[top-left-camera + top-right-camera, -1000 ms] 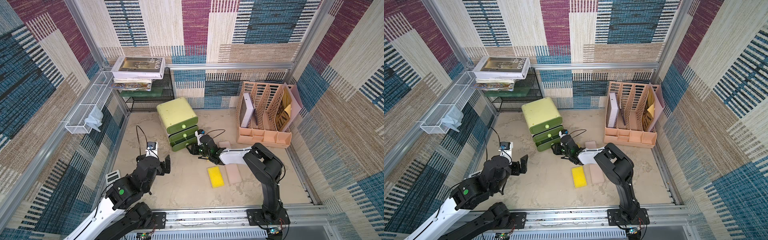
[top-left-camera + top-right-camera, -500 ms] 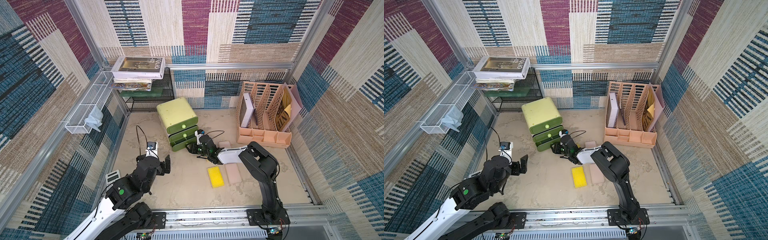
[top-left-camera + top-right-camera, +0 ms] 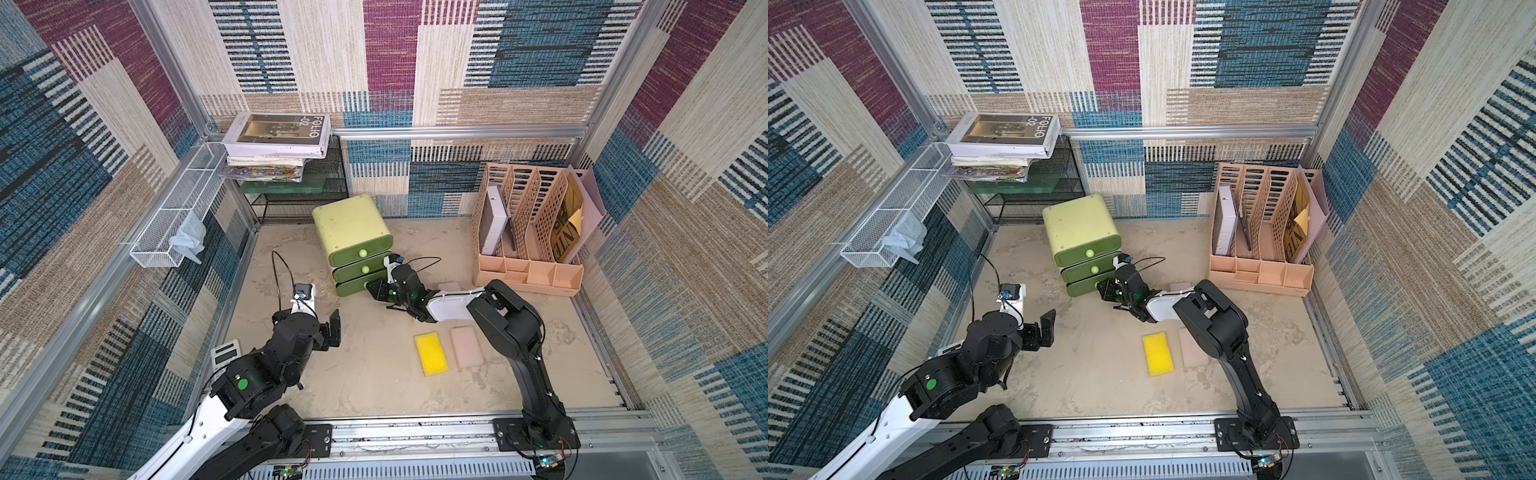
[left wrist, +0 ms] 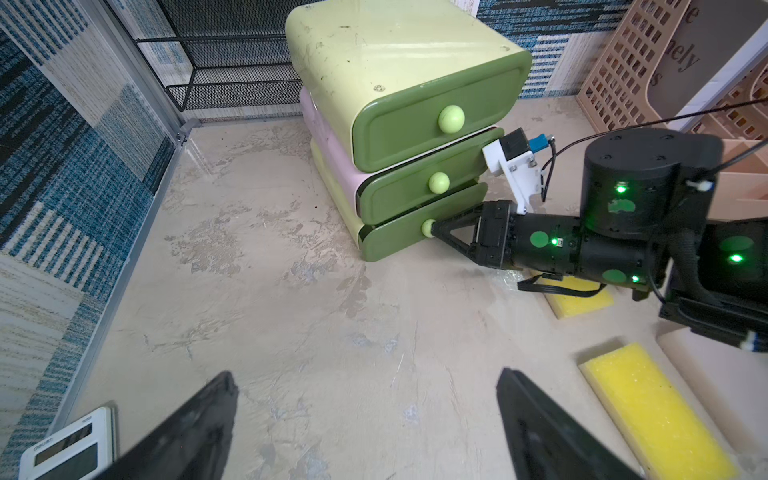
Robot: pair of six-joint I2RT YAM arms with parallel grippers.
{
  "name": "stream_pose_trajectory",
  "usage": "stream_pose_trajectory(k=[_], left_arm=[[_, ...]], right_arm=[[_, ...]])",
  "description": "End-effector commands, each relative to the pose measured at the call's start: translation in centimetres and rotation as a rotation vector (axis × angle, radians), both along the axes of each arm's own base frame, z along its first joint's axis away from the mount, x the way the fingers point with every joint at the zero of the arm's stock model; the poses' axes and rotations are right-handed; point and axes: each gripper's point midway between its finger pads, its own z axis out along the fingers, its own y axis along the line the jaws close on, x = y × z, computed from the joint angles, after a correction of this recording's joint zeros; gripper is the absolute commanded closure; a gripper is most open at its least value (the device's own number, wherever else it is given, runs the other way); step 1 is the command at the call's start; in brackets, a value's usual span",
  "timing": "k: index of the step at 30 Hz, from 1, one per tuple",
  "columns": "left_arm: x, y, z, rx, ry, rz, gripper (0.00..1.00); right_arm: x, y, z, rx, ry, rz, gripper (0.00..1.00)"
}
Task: Take the sponge out of the drawer
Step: Open the drawer in the storage box.
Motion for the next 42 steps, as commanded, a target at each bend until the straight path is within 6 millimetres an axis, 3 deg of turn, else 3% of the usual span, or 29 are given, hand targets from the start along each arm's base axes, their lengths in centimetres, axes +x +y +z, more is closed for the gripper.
stream_pose_trajectory(k=[1, 13, 29, 30, 37, 42], left_arm=[[0.2, -0.1, 0.4, -0.013, -0.014, 0.003, 0.0], [0.2, 0.0, 0.4, -0.013, -0.014, 0.004, 0.0], [0.2, 0.0, 0.3, -0.013, -0.014, 0.005, 0.0], [0.2, 0.0, 0.4, -0.014, -0.014, 0.004, 0.0], [0.1, 0.0, 0.4, -0.015, -0.014, 0.006, 0.0], [0.2, 0.0, 0.4, -0.016, -0.015, 0.004, 0.0]], right_arm=[[0.4, 0.9, 0.4, 0.024, -0.005, 0.01, 0.8], [1.8, 2.0, 0.7, 0.028, -0.007, 0.007, 0.89], [-1.0, 0.8, 1.2, 0.021, -0.001, 0.024, 0.96], [-1.0, 0.7, 1.2, 0.019, -0.002, 0.023, 0.95], [-0.6, 0.9, 1.8, 0.074, 0.005, 0.031, 0.64], [-0.3, 1.5, 2.4, 0.156, 0.037, 0.039, 0.56]])
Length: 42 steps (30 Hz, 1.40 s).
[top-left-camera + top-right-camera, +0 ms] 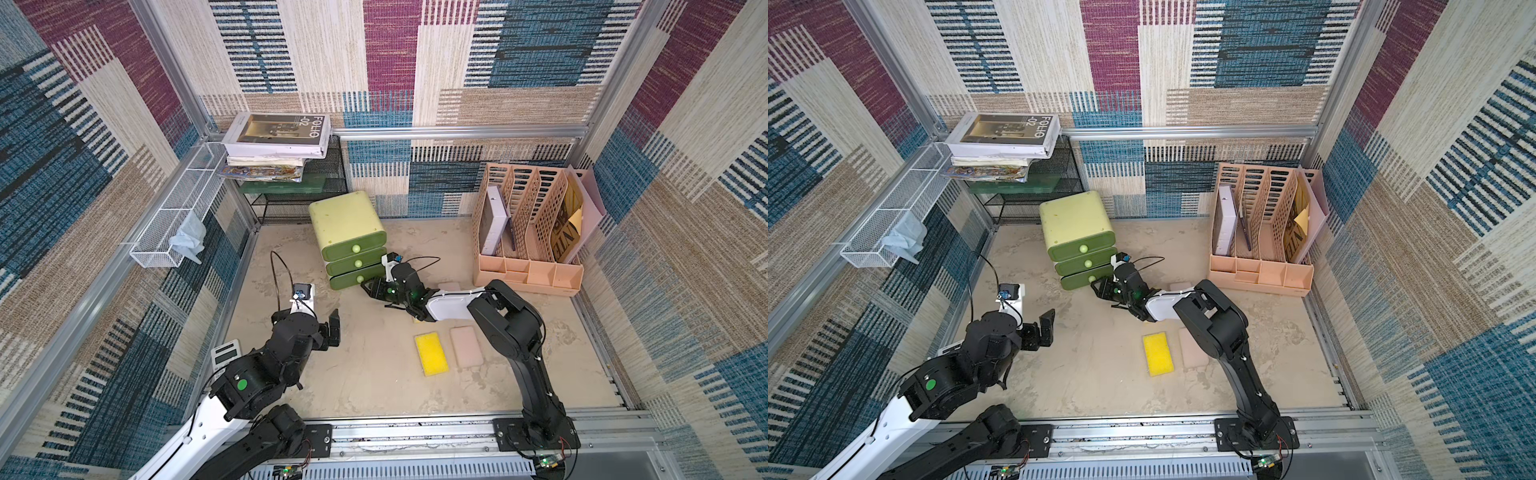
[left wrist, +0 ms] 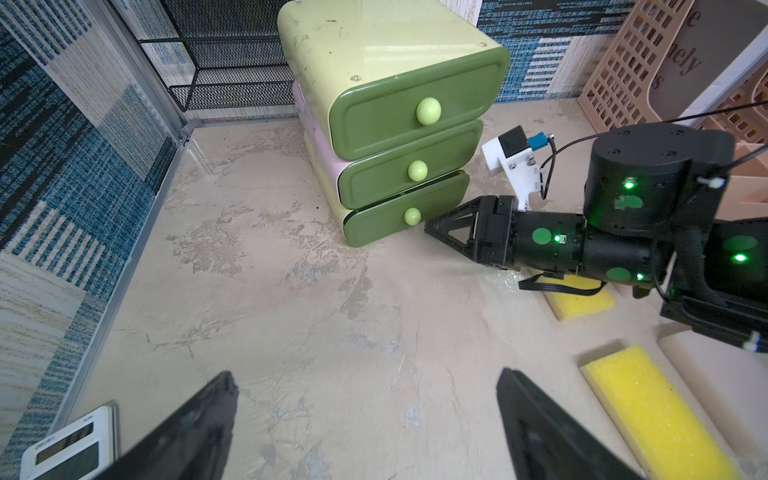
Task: Take the sponge out of the drawer
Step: Open the drawer in the storage box.
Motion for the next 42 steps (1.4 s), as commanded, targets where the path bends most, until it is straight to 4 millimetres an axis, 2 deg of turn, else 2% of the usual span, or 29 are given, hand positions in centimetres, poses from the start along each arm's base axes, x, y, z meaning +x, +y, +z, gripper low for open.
stream_pose_trajectory(k=[1, 7, 17, 25, 42], left_arm=[[0.2, -0.2, 0.3, -0.013, -0.013, -0.001, 0.0], [0.1, -0.2, 0.4, -0.014, -0.013, -0.002, 0.0], [0.1, -0.2, 0.3, -0.015, -0.013, -0.005, 0.0], [0.1, -0.2, 0.3, -0.016, -0.012, -0.004, 0.0], [0.1, -0.2, 0.4, -0.018, -0.013, -0.004, 0.0]], right_arm=[[0.2, 1.0, 1.2, 0.084, 0.011, 0.016, 0.55], [0.6, 1.5, 0.6, 0.136, 0.061, 0.009, 0.54], [1.0, 0.7, 0.3, 0.261, 0.12, -0.072, 0.55], [1.2, 0.8, 0.2, 0.346, 0.155, -0.098, 0.56], [1.9, 1.5, 0.2, 0.409, 0.177, -0.129, 0.59]])
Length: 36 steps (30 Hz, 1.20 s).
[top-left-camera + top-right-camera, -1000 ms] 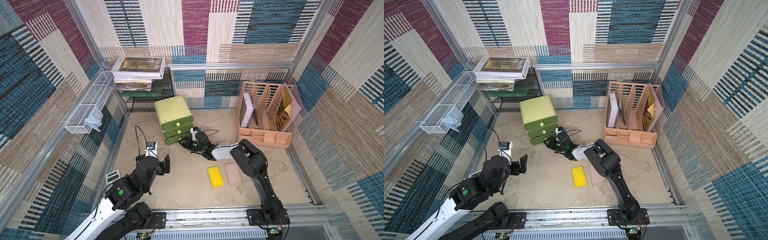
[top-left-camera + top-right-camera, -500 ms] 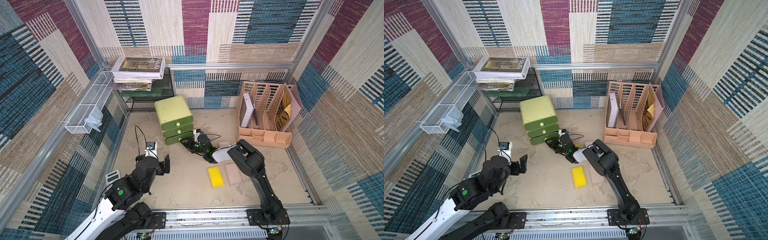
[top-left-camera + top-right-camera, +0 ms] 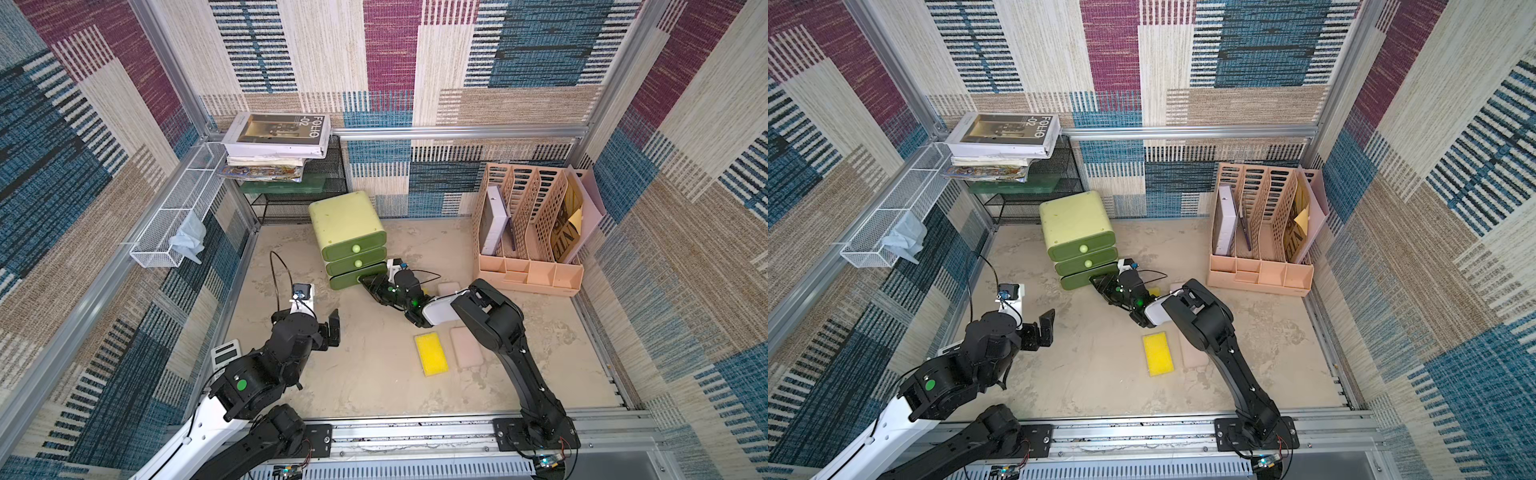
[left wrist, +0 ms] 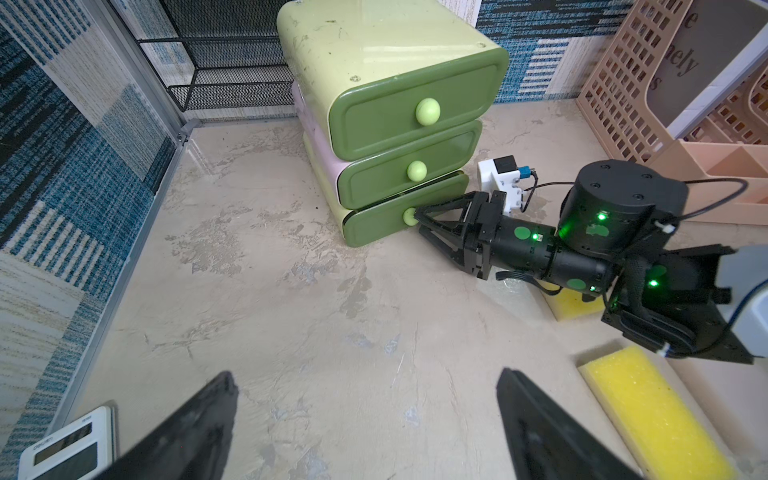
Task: Take the sponge out of the drawer
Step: Open the drawer in the storage box.
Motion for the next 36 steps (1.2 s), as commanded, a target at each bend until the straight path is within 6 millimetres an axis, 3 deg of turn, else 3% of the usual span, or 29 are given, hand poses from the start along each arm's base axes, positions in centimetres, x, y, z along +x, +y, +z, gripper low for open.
stream_pose_trajectory(k=[1, 36], left_arm=[[0.1, -0.2, 0.3, -0.014, -0.01, -0.002, 0.0], [0.1, -0.2, 0.4, -0.019, -0.013, -0.006, 0.0]], right_arm=[[0.4, 0.3, 0.9, 0.034, -0.021, -0.012, 0.59], [1.1, 0.8, -1.1, 0.007, 0.041, -0.092, 0.61]])
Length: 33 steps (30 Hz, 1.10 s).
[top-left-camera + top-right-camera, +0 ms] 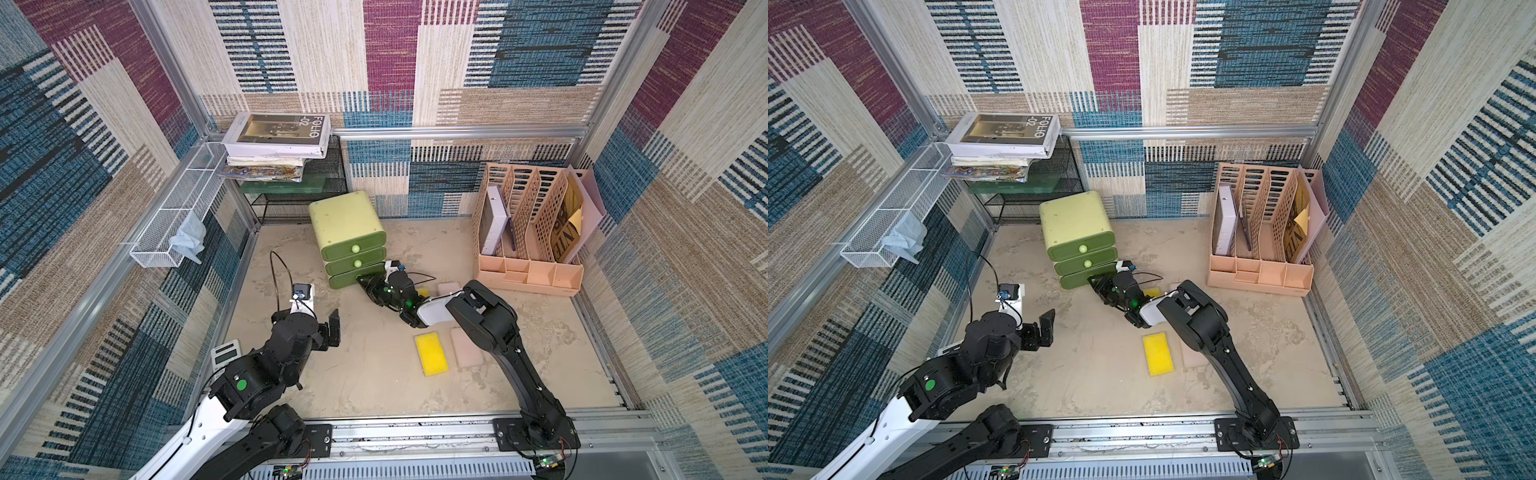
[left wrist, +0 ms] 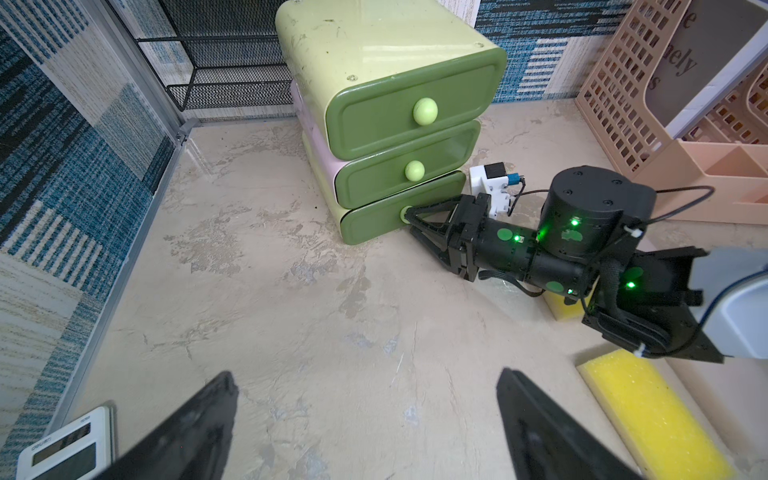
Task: Take the sponge out of the drawer
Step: Open the drawer in the storage box.
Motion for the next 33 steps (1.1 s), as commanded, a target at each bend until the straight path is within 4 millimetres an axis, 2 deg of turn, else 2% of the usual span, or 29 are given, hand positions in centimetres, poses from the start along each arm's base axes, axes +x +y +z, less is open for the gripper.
stream_pose_trajectory(k=[1, 20, 33], left_arm=[[0.13, -0.21, 0.37, -0.017, -0.013, -0.005, 0.0], [0.1, -0.17, 0.33, -0.017, -0.013, -0.004, 0.0], [0.12, -0.15, 0.38, -0.017, -0.014, -0.003, 0.0]], right_arm=[[0.38, -0.01, 0.18, 0.005, -0.005, -0.026, 0.61], [1.09, 0.21, 0.6, 0.034, -0.014, -0.058, 0.64], [0.83, 0.44, 0.3, 0.038, -0.006, -0.047, 0.8]])
